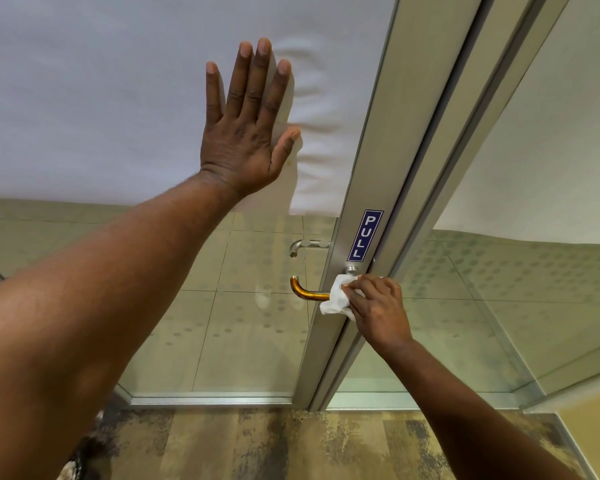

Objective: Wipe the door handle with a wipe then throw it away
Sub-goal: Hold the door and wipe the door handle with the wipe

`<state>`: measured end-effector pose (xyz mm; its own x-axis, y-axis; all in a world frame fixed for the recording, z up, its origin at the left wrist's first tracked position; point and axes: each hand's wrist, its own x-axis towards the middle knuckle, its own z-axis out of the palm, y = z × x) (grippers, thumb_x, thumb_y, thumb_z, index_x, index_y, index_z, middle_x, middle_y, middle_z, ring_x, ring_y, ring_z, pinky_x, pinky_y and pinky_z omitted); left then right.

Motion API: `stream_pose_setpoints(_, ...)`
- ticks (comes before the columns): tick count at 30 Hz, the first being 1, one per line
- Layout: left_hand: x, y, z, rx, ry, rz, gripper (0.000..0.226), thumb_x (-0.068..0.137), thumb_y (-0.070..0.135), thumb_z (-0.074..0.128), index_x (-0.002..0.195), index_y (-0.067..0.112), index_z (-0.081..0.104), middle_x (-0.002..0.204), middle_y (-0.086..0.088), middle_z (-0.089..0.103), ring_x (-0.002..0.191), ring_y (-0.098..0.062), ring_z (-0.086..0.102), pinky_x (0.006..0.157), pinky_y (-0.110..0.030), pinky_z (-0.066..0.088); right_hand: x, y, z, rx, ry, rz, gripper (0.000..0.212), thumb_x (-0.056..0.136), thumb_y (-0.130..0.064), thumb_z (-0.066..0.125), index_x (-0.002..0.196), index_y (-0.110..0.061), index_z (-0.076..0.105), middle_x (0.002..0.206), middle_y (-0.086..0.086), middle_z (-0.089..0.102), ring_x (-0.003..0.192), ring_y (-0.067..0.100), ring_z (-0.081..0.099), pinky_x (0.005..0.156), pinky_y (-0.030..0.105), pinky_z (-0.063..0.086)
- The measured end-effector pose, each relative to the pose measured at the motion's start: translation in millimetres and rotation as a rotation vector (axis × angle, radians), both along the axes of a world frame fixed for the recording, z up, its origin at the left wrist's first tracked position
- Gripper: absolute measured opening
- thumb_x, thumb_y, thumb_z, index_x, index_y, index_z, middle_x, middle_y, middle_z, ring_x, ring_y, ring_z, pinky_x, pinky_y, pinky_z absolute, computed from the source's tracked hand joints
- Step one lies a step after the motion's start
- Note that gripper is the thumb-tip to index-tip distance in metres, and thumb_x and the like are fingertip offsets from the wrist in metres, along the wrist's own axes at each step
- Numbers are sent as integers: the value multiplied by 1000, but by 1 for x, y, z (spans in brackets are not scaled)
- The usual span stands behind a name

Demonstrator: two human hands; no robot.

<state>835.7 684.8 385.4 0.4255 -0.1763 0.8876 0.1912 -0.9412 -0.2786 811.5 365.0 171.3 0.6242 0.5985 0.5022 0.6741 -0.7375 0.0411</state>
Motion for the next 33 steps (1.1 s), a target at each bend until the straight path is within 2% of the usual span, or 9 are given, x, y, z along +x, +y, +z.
stream_pose_setpoints(9, -2, 0, 0, -3, 7, 16, 79, 108, 61, 27, 166, 9, 16, 168, -25, 20, 154, -42, 15, 121, -60, 3, -4, 10, -1, -9, -33, 14, 47, 66, -22, 96, 108, -14, 77, 108, 6, 74, 104, 31, 69, 94, 41, 34)
stream_pose_setpoints(16, -4, -2, 1, -15, 24, 18, 79, 108, 62, 28, 165, 10, 15, 168, -24, 20, 155, -43, 17, 121, -64, 8, -10, 39, -10, 26, -19, 8, 30, 82, -28, 84, 109, -15, 76, 100, 5, 73, 96, 29, 66, 89, 44, 45)
stream_pose_setpoints(23, -2, -2, 1, -18, 16, 11, 77, 108, 61, 27, 165, 9, 16, 168, -24, 21, 154, -43, 18, 121, -64, 10, -10, 50, -9, 38, -33, 9, 27, 82, -32, 83, 104, -17, 77, 97, 3, 73, 93, 27, 65, 85, 42, 41)
stream_pose_setpoints(29, -4, -2, 0, -21, 15, 9, 77, 109, 60, 28, 165, 9, 16, 167, -25, 21, 154, -43, 18, 121, -65, 10, -15, 60, -3, 15, -6, -4, 24, 82, -33, 82, 102, -19, 79, 94, 1, 74, 93, 26, 66, 90, 41, 35)
stream_pose_setpoints(33, -3, -1, 0, -18, -1, 9, 77, 109, 60, 29, 165, 10, 17, 167, -24, 22, 154, -42, 17, 121, -61, 6, -21, 77, 3, 29, 52, -12, 21, 84, -32, 78, 99, -17, 80, 90, 2, 75, 90, 27, 67, 89, 43, 42)
